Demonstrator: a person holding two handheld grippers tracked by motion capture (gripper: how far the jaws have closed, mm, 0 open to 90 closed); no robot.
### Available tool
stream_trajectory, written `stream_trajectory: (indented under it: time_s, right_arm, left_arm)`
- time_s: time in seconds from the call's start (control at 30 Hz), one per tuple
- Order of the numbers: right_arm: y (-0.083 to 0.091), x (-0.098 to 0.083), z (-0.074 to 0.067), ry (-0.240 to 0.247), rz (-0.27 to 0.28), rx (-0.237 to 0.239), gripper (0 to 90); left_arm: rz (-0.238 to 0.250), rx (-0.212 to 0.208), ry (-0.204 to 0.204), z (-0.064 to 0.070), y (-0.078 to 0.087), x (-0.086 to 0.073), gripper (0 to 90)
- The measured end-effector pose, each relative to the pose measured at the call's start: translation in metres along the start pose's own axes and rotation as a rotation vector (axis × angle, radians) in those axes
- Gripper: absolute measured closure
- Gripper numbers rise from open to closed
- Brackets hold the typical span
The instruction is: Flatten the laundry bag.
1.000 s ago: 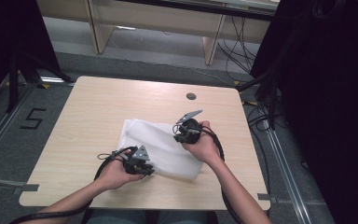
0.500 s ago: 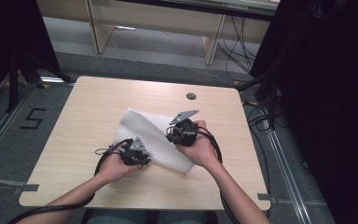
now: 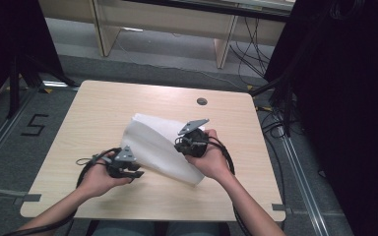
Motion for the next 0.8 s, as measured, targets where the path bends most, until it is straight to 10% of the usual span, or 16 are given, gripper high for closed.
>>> stream_trajectory:
  time_s: [0.3,0.8]
  right_arm:
    - [0.007,0.003,-0.005,0.031,0.010,-0.003,89.8]
    - [0.015,-0.011,-0.037,0.120,0.011,0.078,89.8]
  left_arm:
    - [0.015,0.076,0.089,-0.019,0.040,-0.035,69.3]
    - [0.030,0.076,0.183,-0.032,0.037,-0.041,71.0]
Point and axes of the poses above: each handheld gripper's, and its own axes: y roughly backward along the jaws, x roughly out of its top, z roughly to its right, the point moved 3 cm from there along -y, roughly forward along the jaws, and after that the axes turned 5 degrees about -y, right-handed, at the moved point
